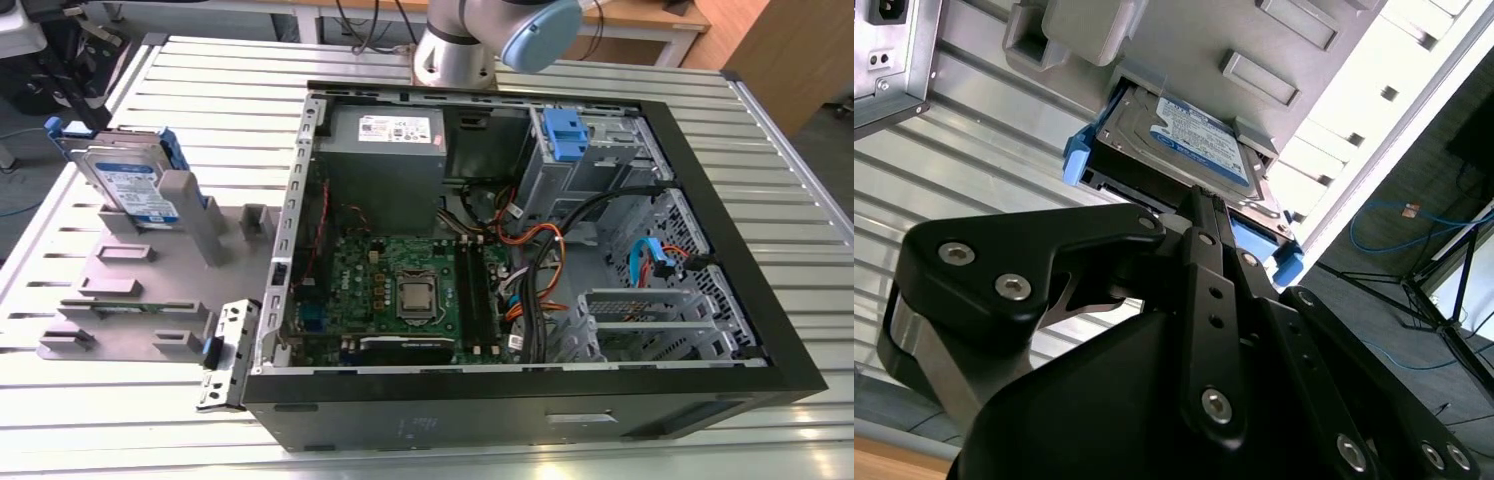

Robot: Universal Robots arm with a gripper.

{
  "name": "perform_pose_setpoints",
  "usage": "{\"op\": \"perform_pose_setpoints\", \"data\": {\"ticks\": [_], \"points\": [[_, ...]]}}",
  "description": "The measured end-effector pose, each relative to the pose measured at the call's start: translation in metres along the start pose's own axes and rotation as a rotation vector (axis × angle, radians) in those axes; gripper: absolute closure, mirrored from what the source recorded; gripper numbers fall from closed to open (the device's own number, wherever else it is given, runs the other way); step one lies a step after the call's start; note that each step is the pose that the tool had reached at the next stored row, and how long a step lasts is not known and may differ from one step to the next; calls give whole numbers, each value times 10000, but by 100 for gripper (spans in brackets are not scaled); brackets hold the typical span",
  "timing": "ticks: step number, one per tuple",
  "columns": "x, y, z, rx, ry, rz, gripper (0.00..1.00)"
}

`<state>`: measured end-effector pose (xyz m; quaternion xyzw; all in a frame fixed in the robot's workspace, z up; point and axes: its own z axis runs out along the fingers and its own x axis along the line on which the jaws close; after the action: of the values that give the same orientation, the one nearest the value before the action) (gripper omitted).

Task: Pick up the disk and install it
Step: 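Pick up the disk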

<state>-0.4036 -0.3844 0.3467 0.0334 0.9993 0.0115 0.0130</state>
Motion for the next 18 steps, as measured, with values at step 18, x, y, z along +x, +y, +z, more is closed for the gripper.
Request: {"op": "perform_pose_setpoints", "data": {"ticks": [18], "points": [[0,0,0,-21,21,-868,89]]}}
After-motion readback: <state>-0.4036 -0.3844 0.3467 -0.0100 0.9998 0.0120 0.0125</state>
